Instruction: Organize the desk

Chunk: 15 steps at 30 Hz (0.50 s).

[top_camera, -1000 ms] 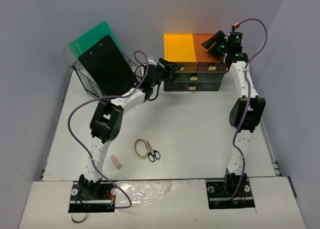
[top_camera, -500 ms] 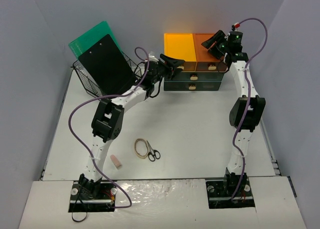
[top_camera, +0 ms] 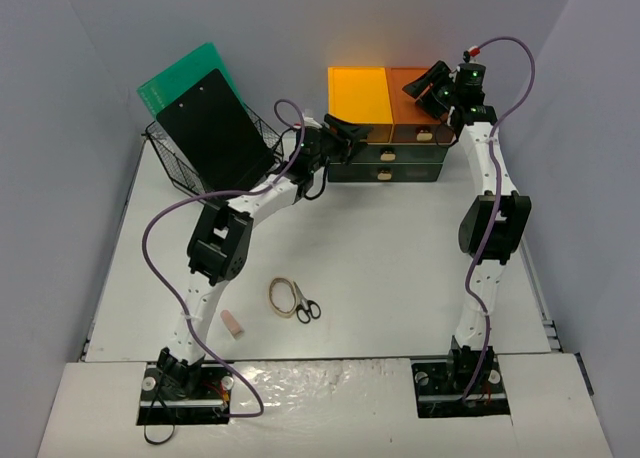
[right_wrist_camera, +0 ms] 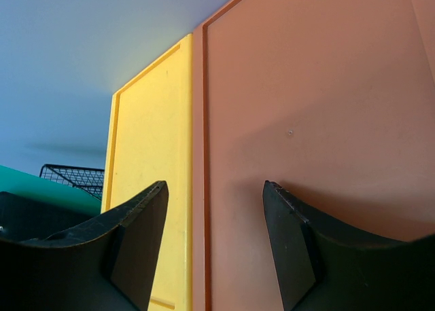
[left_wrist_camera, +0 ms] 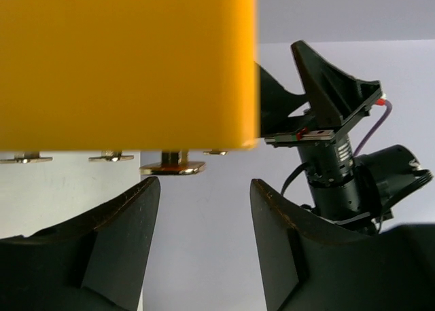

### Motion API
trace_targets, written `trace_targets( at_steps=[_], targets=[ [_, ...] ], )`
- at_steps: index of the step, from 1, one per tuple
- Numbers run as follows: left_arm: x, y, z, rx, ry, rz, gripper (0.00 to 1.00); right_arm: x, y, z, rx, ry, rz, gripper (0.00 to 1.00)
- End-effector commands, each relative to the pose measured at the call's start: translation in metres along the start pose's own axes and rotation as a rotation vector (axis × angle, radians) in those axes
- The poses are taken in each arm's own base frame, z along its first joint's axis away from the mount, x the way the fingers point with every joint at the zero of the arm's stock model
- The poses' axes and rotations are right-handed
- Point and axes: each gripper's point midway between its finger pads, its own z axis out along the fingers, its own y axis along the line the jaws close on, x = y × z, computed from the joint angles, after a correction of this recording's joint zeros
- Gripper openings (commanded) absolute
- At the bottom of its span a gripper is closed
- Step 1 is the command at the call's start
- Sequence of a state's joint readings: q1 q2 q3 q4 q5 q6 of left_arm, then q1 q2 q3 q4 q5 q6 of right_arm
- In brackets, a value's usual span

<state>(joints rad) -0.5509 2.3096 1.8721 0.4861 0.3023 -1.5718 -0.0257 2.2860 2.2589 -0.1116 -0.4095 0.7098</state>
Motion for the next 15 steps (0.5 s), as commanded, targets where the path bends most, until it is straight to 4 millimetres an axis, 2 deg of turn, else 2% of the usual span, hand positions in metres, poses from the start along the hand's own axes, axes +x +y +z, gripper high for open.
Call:
trace_targets(
  at_steps=[1,15],
  targets=[
    [0.004,-0.044,-0.004,0.122,-0.026,0.030,0.52,0.093,-0.112,0.005,0.320,0.274,0.099,0.56],
    [-0.013,-0.046,-0.002,0.136,-0.128,0.059,0.51,0.095,-0.114,0.005,0.322,0.280,0.094,0.56]
  ],
)
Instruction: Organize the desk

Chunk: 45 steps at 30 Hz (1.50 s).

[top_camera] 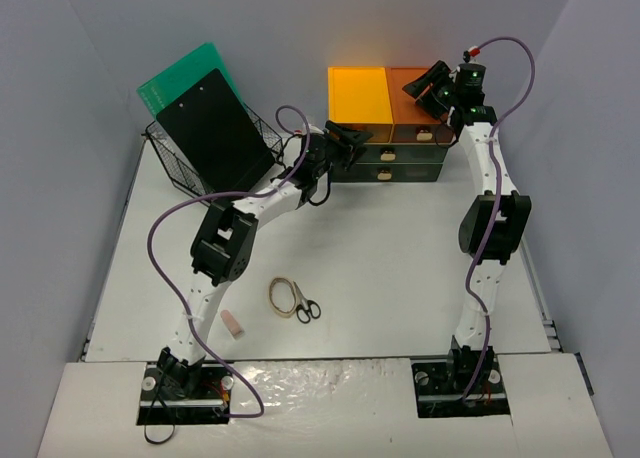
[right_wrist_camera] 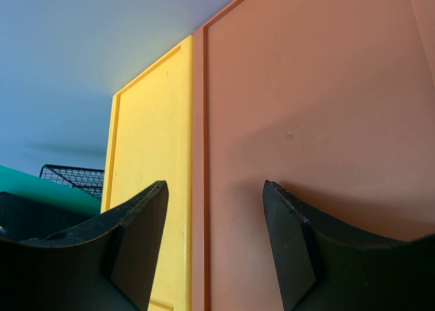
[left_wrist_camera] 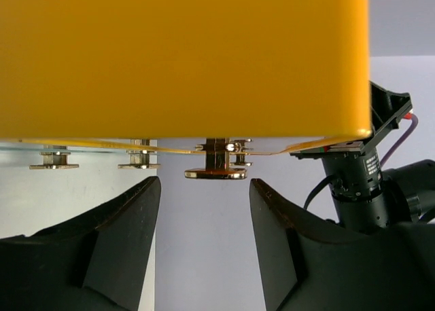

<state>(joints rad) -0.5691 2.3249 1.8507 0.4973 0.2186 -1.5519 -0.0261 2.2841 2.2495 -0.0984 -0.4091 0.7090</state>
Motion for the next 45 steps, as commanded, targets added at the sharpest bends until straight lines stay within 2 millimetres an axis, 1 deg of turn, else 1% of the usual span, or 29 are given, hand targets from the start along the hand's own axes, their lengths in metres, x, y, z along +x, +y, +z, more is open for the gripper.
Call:
trace_targets(
  at_steps=[1,7,10,14,17,21,25,29,33,38,45],
  targets=[
    [-0.015,-0.064,-0.008,0.168,-0.077,0.039,0.51,0.096,-0.113,0.003,0.324,0.285,0.096,0.56],
    [-0.020,-0.063,0.000,0.176,-0.101,0.036,0.51,0.095,-0.114,0.003,0.329,0.283,0.094,0.56],
    [-0.023,-0.060,0.005,0.173,-0.111,0.038,0.49,0.095,-0.115,0.003,0.329,0.282,0.093,0.56],
    [-0.028,-0.066,0.008,0.194,-0.133,0.040,0.48,0.097,-0.116,0.003,0.334,0.284,0.092,0.56],
    [-0.028,-0.065,0.011,0.194,-0.136,0.043,0.48,0.099,-0.118,0.003,0.337,0.291,0.091,0.56],
    [-0.031,-0.069,0.012,0.206,-0.146,0.046,0.47,0.101,-0.119,0.002,0.341,0.293,0.091,0.56],
    [-0.032,-0.073,0.010,0.215,-0.151,0.047,0.46,0.100,-0.119,0.002,0.342,0.290,0.090,0.56],
    [-0.042,-0.080,0.004,0.228,-0.177,0.056,0.46,0.100,-0.118,0.002,0.339,0.291,0.088,0.56],
    [-0.058,-0.091,-0.004,0.240,-0.203,0.067,0.46,0.101,-0.118,0.002,0.341,0.294,0.088,0.56],
    [-0.070,-0.096,-0.012,0.246,-0.218,0.076,0.46,0.104,-0.117,0.002,0.343,0.298,0.085,0.56],
    [-0.077,-0.106,-0.022,0.263,-0.220,0.083,0.46,0.107,-0.113,0.003,0.343,0.300,0.083,0.56]
  ],
)
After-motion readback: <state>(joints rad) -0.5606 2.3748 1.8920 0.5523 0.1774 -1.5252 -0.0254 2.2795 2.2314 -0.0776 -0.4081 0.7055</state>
